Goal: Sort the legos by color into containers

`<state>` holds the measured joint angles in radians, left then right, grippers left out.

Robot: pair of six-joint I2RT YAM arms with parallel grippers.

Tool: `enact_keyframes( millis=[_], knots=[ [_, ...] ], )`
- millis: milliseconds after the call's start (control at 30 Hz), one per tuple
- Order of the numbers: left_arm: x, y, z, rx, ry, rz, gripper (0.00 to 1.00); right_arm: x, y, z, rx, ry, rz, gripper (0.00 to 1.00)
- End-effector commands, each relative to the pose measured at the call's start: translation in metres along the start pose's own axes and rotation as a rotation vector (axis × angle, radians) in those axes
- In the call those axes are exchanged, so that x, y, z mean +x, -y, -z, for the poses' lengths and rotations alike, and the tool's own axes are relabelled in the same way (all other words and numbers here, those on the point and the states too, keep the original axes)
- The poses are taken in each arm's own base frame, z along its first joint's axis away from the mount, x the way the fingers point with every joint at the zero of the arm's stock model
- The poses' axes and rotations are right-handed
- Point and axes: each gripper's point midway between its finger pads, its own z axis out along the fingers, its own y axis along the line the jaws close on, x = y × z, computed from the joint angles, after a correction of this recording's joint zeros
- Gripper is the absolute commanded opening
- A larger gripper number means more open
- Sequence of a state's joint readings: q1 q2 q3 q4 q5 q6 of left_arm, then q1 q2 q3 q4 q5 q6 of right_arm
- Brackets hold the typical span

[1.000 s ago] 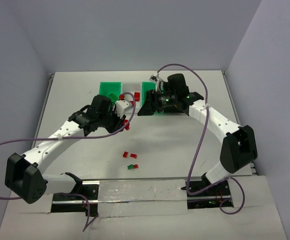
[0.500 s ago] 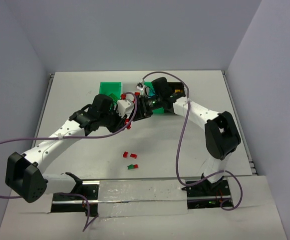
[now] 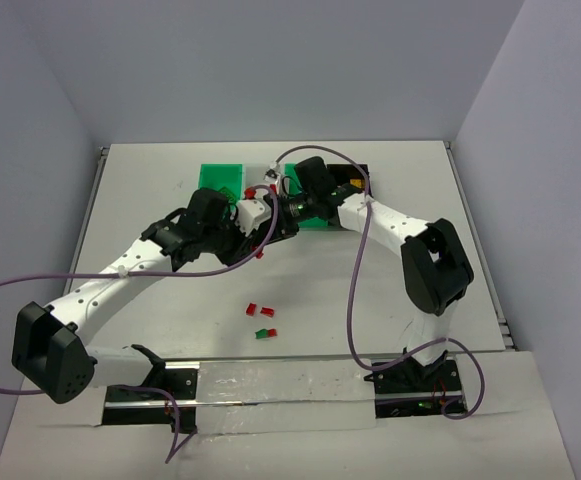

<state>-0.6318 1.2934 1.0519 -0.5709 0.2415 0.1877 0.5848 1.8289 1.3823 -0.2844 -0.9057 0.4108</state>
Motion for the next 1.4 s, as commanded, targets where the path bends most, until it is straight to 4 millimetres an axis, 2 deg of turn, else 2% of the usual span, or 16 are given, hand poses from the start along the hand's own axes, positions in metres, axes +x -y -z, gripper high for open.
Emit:
enact_keyframes(
  millis=[0,100,233,333,467,533,633,733,833,967,1067,1133,1167,1200,1300,1367],
  knots=[
    [-0.034,-0.003,0.007,-0.017,0.093,-0.036,0.0,-0.008,-0.012,-0.002,-0.012,0.002,0.048,0.42],
    [-0.035,-0.004,0.007,-0.02,0.095,-0.037,0.0,-0.005,-0.01,-0.003,-0.009,-0.008,0.044,0.39],
    [-0.035,-0.005,0.006,-0.026,0.094,-0.04,0.0,-0.005,-0.011,-0.003,-0.013,-0.008,0.05,0.2],
    [-0.033,-0.008,0.005,-0.042,0.088,-0.046,0.0,-0.006,-0.015,-0.002,-0.026,-0.008,0.054,0.0],
    [-0.034,-0.012,0.006,-0.065,0.09,-0.056,0.0,-0.01,-0.01,-0.001,0.019,0.012,0.059,0.0],
    [-0.036,-0.013,0.008,-0.071,0.092,-0.061,0.0,-0.011,-0.002,0.001,0.074,0.024,0.072,0.0],
    [-0.045,-0.014,0.016,-0.081,0.108,-0.069,0.0,-0.015,0.02,0.006,0.202,0.048,0.08,0.0],
    [-0.049,-0.02,0.022,-0.115,0.118,-0.077,0.0,-0.021,0.023,0.015,0.237,0.075,0.095,0.0],
    [-0.051,-0.04,0.024,-0.169,0.129,-0.066,0.0,-0.027,0.018,0.022,0.251,0.096,0.128,0.0],
    [-0.062,-0.086,0.025,-0.265,0.156,-0.011,0.0,-0.038,0.011,0.037,0.294,0.143,0.199,0.0],
    [-0.068,-0.149,0.019,-0.339,0.155,0.121,0.0,-0.048,0.012,0.053,0.377,0.193,0.269,0.0],
    [-0.072,-0.169,0.012,-0.354,0.146,0.159,0.0,-0.052,0.011,0.059,0.4,0.21,0.295,0.0],
    [-0.082,-0.185,0.011,-0.37,0.162,0.179,0.0,-0.055,0.009,0.063,0.415,0.222,0.313,0.0],
    [-0.075,-0.19,0.002,-0.37,0.143,0.198,0.02,-0.056,0.006,0.065,0.414,0.228,0.325,0.0],
    [-0.087,-0.219,-0.007,-0.412,0.166,0.229,0.08,-0.063,0.006,0.073,0.446,0.257,0.347,0.0],
    [-0.086,-0.231,-0.021,-0.41,0.16,0.263,0.18,-0.067,0.004,0.076,0.455,0.268,0.359,0.0]
  ],
)
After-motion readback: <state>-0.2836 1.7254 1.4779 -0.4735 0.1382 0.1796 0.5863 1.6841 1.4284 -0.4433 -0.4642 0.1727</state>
